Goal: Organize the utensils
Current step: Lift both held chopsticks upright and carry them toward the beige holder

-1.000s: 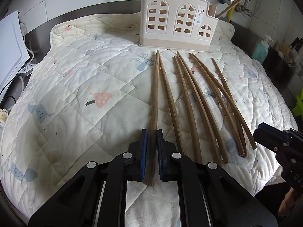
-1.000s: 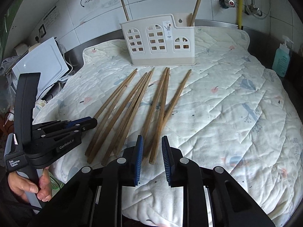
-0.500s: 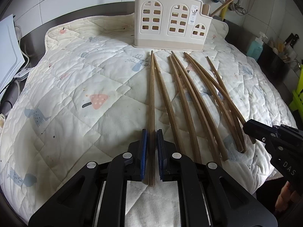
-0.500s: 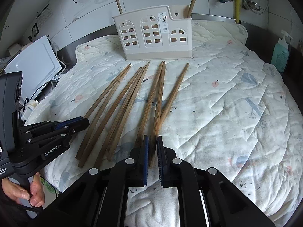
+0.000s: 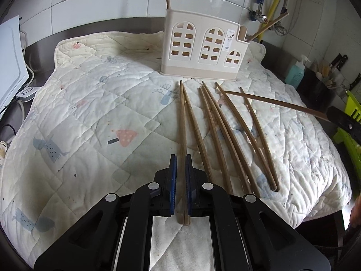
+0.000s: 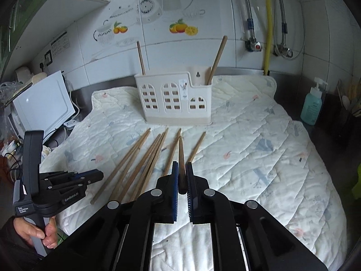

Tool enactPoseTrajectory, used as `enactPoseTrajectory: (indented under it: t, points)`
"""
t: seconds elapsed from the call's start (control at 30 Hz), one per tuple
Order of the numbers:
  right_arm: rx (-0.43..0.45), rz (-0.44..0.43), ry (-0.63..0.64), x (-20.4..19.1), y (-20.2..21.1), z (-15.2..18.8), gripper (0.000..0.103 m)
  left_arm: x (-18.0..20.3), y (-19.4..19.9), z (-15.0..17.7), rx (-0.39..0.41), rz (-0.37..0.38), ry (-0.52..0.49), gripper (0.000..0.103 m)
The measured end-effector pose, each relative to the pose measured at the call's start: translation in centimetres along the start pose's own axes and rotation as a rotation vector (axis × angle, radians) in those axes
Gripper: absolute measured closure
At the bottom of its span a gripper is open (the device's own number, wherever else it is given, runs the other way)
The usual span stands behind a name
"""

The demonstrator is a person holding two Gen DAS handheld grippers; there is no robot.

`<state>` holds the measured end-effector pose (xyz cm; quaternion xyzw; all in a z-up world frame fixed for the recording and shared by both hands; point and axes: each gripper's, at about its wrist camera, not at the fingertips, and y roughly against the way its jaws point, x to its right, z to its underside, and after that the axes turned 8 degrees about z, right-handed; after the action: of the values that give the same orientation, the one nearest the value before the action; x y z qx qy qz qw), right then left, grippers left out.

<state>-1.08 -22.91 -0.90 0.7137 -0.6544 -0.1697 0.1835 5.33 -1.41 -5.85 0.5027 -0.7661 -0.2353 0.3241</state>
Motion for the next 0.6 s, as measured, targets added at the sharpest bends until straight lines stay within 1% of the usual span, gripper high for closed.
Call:
enactPoseTrajectory:
  t: [0.13,0.2,0.23,0.37,0.43,0.6]
  points:
    - [0.019,-0.008,0.007,-0.2,0.5,-0.5,0.096,-0.2,0.1,0.6,-0.027,0.021,0.012,0.097]
    - [0.014,-0.012,0.007,-0.3,0.4,-0.3,0.096,-0.1,0.0,1.0,-0.039,0.02,0.007,0.097]
    - [0.011,-0.013,0.007,-0.4,0.3,-0.2,0.096,-0.1,0.0,1.1,-0.043,0.016,0.007,0.093]
    - [0.008,-0.016,0.003,-0.5,0.2,0.0,0.096,0.0,-0.7,1.5,-0.074,0.008,-0.002,0.093]
    - [0.01,-0.017,0.006,-0.4,0.3,-0.1,0.096,-0.1,-1.1,1.7,-0.09,0.007,0.003,0.088]
    - [0.011,-0.018,0.011,-0.5,0.2,-0.3,0.096,0.1,-1.6,1.8,-0.102,-0.003,-0.008,0.088]
